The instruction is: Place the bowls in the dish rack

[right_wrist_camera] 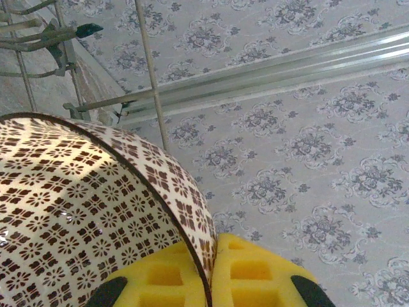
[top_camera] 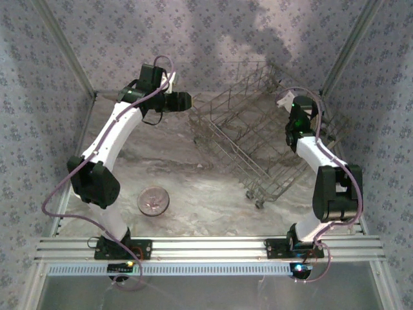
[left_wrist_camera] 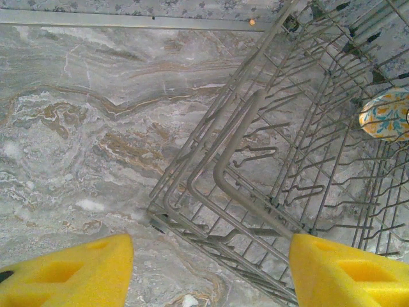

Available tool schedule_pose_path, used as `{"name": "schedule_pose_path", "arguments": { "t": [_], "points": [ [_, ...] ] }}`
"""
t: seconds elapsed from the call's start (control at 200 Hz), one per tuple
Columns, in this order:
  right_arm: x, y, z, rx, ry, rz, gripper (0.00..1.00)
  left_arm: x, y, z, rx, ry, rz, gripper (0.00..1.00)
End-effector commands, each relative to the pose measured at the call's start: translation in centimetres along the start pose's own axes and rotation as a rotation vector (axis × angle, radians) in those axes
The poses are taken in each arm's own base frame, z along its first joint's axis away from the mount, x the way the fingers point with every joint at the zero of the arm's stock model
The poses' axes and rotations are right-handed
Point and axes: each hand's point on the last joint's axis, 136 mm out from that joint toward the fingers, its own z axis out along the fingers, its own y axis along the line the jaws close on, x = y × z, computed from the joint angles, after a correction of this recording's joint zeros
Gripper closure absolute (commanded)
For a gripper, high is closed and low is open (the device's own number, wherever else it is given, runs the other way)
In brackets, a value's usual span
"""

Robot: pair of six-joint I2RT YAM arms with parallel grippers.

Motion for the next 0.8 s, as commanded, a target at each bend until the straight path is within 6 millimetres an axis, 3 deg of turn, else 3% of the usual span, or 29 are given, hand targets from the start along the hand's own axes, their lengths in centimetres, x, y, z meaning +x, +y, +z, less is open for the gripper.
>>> {"name": "schedule_pose_path", "arguments": {
  "t": [0.0,0.645,0.795],
  "points": [
    [-0.5,-2.7,0.1,0.107,-0.026,0.049,1.00,-1.1,-0.6,-1.2,0.016,-0.041,0.001,0.34],
    [-0.4,-1.8,1.2,0.140,-0.030,-0.017,1.00,-0.7,-0.8,-1.4,0.033,-0.045,0.003,0.34],
    [0.4,-1.2,0.8,0.114,-0.021,-0.008,1.00,-0.7,-0.8,-1.6,0.036,-0.052,0.005,0.34]
  ]
}}
